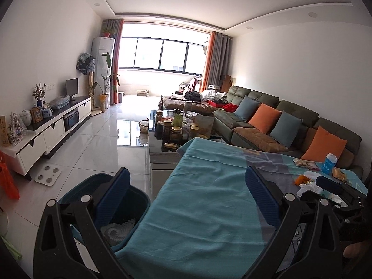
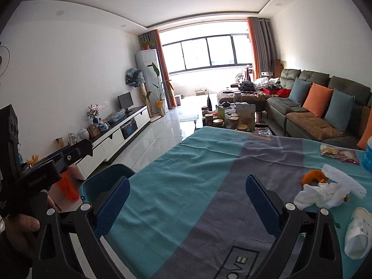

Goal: Collect trash
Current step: 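Move both tools back over the table toward the paper cup and snack bag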

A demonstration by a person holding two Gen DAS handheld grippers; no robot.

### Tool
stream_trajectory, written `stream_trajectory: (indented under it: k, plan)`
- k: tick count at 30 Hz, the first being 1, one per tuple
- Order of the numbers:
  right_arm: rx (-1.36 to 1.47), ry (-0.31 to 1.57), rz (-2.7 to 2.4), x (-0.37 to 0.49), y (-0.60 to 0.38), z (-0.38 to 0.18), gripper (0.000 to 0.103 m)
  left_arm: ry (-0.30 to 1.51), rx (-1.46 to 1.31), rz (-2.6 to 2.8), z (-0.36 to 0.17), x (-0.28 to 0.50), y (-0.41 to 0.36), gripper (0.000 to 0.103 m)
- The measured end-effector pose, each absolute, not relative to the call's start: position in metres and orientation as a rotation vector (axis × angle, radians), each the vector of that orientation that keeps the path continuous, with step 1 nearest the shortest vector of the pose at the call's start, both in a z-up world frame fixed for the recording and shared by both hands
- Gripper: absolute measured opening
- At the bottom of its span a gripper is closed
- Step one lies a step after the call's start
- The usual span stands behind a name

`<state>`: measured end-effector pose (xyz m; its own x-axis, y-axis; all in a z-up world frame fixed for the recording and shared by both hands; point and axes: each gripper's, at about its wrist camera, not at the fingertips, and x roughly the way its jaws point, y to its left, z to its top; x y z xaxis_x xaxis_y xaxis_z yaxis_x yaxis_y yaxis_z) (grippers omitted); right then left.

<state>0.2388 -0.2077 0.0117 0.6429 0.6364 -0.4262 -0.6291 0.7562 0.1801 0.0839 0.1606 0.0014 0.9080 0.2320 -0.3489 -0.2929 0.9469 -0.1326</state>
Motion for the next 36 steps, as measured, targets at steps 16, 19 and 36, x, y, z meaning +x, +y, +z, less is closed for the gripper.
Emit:
stream_trajectory:
  k: [16, 19, 36]
  plan:
    - [0.030, 0.445, 0.507, 0.219, -0.280, -0.002, 0.096, 0.368, -0.141, 0.055, -0.014, 0.113, 0.065, 0.097]
    - [0.048, 0.446, 0.445, 0.215, -0.299, -0.008, 0.096, 0.389, -0.124, -0.001, -0.021, 0.120, 0.046, 0.097]
    - [0.157, 0.505, 0.128, 0.216, -0.395, -0.039, 0.096, 0.463, -0.015, -0.181, -0.043, 0.170, -0.030, 0.097]
